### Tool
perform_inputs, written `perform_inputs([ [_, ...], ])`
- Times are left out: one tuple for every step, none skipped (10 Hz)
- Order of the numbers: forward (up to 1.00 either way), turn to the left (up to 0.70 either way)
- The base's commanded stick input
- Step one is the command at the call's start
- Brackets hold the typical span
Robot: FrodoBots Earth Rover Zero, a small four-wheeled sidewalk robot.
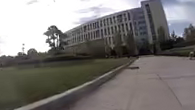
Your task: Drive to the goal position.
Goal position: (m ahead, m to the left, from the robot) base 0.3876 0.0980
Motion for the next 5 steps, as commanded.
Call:
perform_inputs([
  [0.70, 0.00],
  [0.70, 0.00],
  [0.70, 0.00],
  [0.70, 0.00],
  [0.70, 0.00],
])
